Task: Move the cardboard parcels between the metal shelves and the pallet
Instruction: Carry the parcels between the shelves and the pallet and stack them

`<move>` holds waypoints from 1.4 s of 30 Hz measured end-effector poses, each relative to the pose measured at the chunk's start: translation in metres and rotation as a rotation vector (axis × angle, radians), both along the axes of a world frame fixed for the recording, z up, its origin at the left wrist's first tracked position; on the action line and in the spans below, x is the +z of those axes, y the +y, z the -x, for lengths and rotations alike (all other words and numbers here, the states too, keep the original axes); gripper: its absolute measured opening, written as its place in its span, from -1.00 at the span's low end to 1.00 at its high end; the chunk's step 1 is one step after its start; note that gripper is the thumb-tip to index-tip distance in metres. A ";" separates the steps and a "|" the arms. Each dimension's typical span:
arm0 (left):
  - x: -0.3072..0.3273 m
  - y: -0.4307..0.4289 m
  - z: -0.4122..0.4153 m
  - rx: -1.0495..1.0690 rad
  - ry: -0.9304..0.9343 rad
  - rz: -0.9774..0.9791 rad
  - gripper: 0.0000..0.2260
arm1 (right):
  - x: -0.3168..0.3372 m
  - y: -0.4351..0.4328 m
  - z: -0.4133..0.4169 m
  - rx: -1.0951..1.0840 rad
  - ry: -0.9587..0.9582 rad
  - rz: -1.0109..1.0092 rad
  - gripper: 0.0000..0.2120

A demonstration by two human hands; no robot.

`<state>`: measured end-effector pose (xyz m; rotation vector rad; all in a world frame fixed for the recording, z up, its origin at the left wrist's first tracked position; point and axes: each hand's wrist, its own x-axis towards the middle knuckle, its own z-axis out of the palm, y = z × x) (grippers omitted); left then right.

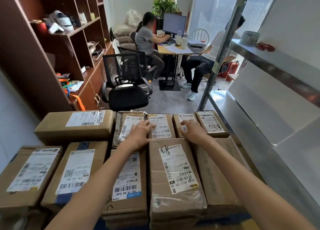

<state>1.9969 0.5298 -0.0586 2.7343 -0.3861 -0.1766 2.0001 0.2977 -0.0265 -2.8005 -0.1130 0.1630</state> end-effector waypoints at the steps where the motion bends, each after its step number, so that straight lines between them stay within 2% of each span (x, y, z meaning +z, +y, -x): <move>1: 0.000 0.000 0.001 -0.005 -0.011 -0.032 -0.39 | 0.000 -0.004 -0.004 0.006 0.012 0.020 -0.64; 8: 0.006 -0.007 0.003 0.021 -0.038 -0.019 -0.47 | -0.002 -0.028 -0.016 0.070 0.071 0.062 -0.67; 11: 0.018 -0.004 -0.005 -0.031 0.006 -0.068 -0.51 | 0.002 -0.035 -0.018 0.126 0.104 0.021 -0.67; 14: 0.032 -0.005 -0.016 -0.023 0.049 -0.028 -0.55 | 0.006 -0.048 -0.021 0.121 0.076 -0.024 -0.67; 19: 0.041 -0.049 -0.026 -0.091 0.042 0.048 -0.59 | 0.006 -0.079 -0.022 -0.009 -0.115 0.002 -0.69; 23: 0.044 -0.093 -0.033 -0.150 0.090 0.020 -0.53 | -0.003 -0.111 -0.025 -0.217 -0.095 0.056 -0.51; 27: 0.035 -0.124 -0.043 -0.116 0.127 -0.067 -0.38 | -0.017 -0.139 -0.026 -0.355 0.007 -0.079 -0.41; 30: 0.025 -0.136 -0.045 -0.105 0.105 -0.115 -0.35 | -0.032 -0.153 -0.027 -0.376 0.136 -0.352 -0.51; 32: 0.023 -0.136 -0.045 -0.096 0.094 -0.109 -0.38 | -0.041 -0.159 -0.029 -0.384 0.156 -0.464 -0.57; 37: 0.023 -0.125 -0.046 -0.076 0.106 -0.096 -0.38 | -0.029 -0.156 -0.026 -0.389 0.231 -0.460 -0.68; 42: 0.023 -0.128 -0.045 -0.087 0.073 -0.110 -0.39 | -0.029 -0.160 -0.021 -0.371 0.263 -0.453 -0.63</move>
